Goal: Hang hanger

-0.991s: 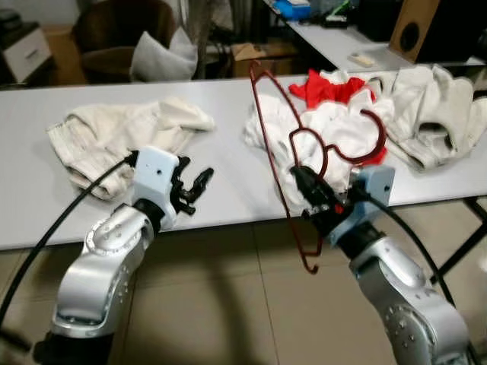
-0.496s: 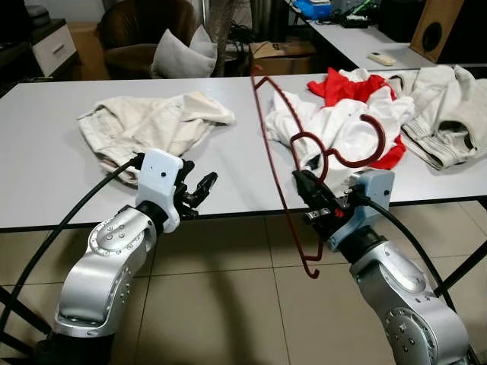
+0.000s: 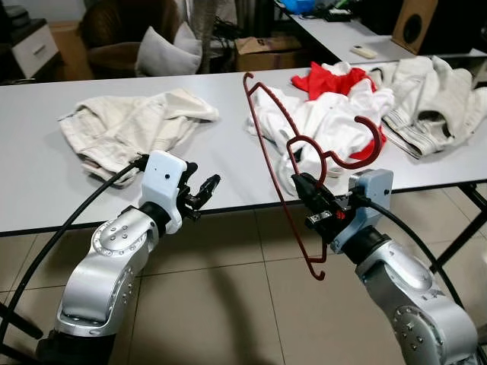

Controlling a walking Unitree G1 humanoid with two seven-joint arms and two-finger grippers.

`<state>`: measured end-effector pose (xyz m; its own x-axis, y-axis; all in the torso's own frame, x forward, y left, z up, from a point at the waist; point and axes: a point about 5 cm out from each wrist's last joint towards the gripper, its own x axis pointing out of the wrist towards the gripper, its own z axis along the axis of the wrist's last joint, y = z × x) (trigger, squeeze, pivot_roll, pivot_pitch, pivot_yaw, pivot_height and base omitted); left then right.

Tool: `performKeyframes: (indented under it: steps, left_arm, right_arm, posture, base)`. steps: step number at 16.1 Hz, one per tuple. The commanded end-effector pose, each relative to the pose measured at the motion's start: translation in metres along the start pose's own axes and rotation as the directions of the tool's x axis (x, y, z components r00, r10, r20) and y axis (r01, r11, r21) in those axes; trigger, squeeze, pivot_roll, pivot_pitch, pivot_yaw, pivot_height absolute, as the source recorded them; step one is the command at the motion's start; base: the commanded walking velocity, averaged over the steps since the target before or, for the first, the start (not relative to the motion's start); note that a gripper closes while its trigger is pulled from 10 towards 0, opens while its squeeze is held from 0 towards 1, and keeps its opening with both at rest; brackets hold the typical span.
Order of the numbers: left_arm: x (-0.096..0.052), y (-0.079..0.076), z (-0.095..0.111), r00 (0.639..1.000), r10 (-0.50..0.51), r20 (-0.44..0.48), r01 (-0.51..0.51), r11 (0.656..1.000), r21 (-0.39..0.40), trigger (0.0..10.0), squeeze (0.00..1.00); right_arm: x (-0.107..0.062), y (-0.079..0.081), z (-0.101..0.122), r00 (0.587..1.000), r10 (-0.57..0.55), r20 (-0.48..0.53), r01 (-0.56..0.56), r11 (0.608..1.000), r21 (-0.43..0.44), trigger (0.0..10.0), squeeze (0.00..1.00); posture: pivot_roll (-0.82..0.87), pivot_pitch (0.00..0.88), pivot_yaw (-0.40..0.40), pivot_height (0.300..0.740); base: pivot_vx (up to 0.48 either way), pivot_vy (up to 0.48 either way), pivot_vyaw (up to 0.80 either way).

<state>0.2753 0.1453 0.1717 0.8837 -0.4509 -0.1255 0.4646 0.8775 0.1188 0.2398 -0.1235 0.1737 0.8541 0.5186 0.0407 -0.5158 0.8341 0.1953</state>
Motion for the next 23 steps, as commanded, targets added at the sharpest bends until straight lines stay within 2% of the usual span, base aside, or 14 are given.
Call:
performKeyframes:
  steps: [1, 4, 7, 12, 14, 15, 17, 23]
  left_arm:
    - [0.001, 0.002, 0.001, 1.000, -0.001, 0.001, 0.001, 1.000, 0.016, 10.0, 0.00]
    - [0.001, 0.002, 0.000, 1.000, -0.002, 0.002, 0.002, 1.000, 0.020, 10.0, 0.00]
    - [0.002, 0.002, 0.001, 1.000, -0.004, 0.004, 0.004, 1.000, 0.022, 10.0, 0.00]
    - [0.003, 0.000, 0.000, 1.000, -0.009, 0.006, 0.009, 1.000, 0.023, 10.0, 0.00]
    - [0.002, 0.002, -0.001, 1.000, 0.003, 0.007, -0.003, 1.000, 0.019, 10.0, 0.00]
    - [0.002, 0.004, -0.001, 1.000, 0.009, 0.006, -0.009, 1.000, 0.018, 10.0, 0.00]
    - [0.001, 0.008, 0.001, 1.000, 0.010, 0.020, -0.011, 1.000, 0.012, 10.0, 0.00]
    - [-0.007, 0.017, 0.006, 0.998, 0.021, 0.056, -0.020, 1.000, -0.010, 10.0, 0.00]
  right_arm:
    - [0.000, 0.000, 0.010, 0.999, 0.035, 0.023, -0.035, 0.999, -0.010, 0.0, 0.00]
    - [-0.001, -0.006, 0.016, 0.999, 0.034, 0.022, -0.033, 0.999, -0.012, 0.0, 0.00]
    - [0.001, -0.006, 0.021, 0.999, 0.026, 0.043, -0.027, 1.000, 0.016, 0.0, 0.00]
    - [0.002, -0.006, 0.029, 0.997, 0.025, 0.072, -0.026, 1.000, 0.013, 0.0, 0.00]
    - [0.000, -0.005, 0.035, 0.990, 0.106, 0.088, -0.110, 0.993, 0.033, 0.0, 0.00]
    - [-0.004, -0.002, 0.041, 0.972, 0.212, 0.100, -0.218, 0.974, 0.055, 0.0, 0.00]
    - [-0.009, -0.004, 0.051, 0.946, 0.288, 0.147, -0.304, 0.947, 0.100, 0.0, 0.00]
    - [-0.016, -0.018, 0.064, 0.908, 0.348, 0.232, -0.391, 0.903, 0.179, 0.0, 0.00]
  posture:
    - [-0.16, 0.000, 0.037, 0.740]
    - [-0.16, 0.000, 0.036, 0.740]
    - [-0.16, 0.000, 0.034, 0.740]
    - [-0.17, 0.000, 0.027, 0.740]
    - [-0.18, 0.000, 0.024, 0.740]
    - [-0.18, 0.000, 0.026, 0.740]
    - [-0.18, 0.000, 0.028, 0.740]
    - [-0.18, 0.000, 0.015, 0.740]
  base:
    - [0.000, 0.000, 0.00]
    - [0.000, 0.000, 0.00]
    - [0.000, 0.000, 0.00]
    - [0.000, 0.000, 0.00]
    - [0.000, 0.000, 0.00]
    - [0.000, 0.000, 0.00]
    - [0.000, 0.000, 0.00]
    - [0.000, 0.000, 0.00]
